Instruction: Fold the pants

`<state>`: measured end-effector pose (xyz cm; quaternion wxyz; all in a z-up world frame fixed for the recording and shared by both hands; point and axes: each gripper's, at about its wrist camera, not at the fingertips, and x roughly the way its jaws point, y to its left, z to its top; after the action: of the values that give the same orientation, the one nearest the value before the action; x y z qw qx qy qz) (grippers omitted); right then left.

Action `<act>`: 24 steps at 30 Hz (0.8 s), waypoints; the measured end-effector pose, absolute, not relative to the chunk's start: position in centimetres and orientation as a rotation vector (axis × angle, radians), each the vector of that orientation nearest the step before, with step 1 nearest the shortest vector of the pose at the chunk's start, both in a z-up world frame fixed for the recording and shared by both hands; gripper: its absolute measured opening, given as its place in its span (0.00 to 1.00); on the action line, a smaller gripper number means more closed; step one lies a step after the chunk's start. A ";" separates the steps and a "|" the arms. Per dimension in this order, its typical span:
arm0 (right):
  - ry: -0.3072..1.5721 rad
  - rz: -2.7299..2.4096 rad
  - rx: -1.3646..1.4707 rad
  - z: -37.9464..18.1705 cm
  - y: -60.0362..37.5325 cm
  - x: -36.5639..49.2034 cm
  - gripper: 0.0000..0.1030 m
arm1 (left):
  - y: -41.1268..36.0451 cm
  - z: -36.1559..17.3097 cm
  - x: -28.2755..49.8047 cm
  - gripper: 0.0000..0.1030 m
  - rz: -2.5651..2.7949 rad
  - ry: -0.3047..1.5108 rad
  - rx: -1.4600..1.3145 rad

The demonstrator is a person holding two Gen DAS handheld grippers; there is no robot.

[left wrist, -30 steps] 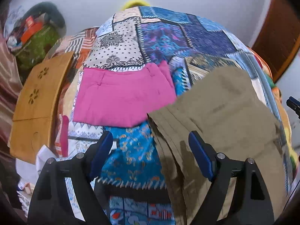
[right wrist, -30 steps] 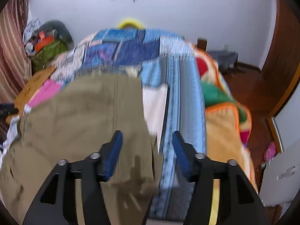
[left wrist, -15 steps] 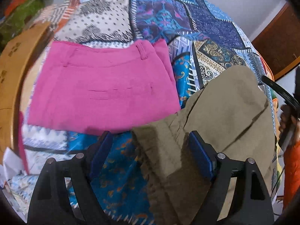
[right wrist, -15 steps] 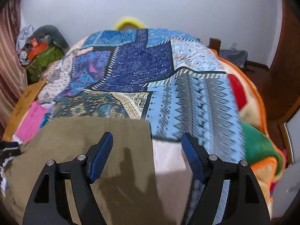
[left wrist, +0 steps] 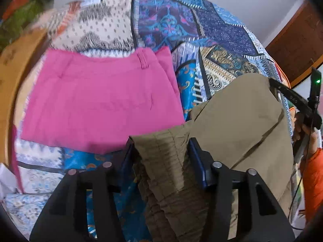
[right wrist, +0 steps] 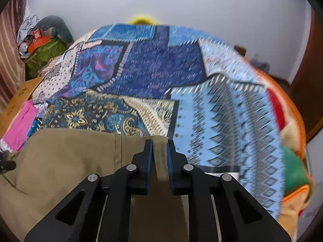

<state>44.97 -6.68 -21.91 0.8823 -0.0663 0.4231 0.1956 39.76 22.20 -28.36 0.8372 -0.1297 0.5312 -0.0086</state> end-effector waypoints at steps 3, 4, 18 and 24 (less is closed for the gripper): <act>0.837 0.397 -0.141 -20.2 -7.2 44.4 0.11 | 21.8 -26.2 39.2 0.48 0.019 1.064 -0.213; 0.825 0.395 -0.146 -19.5 -7.3 44.1 0.11 | 21.7 -25.0 38.9 0.47 0.028 1.031 -0.199; 0.656 0.373 -0.081 -8.1 -10.8 37.8 0.11 | 18.9 -14.4 33.4 0.47 0.008 0.819 -0.111; 0.637 0.402 -0.062 -6.1 -13.5 31.9 0.11 | 17.2 -13.2 28.5 0.47 -0.023 0.807 -0.067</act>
<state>31.90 -13.50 -6.09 0.9294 -0.0303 0.3110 0.1965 28.50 17.22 -13.21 0.9190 -0.0326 0.3927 -0.0110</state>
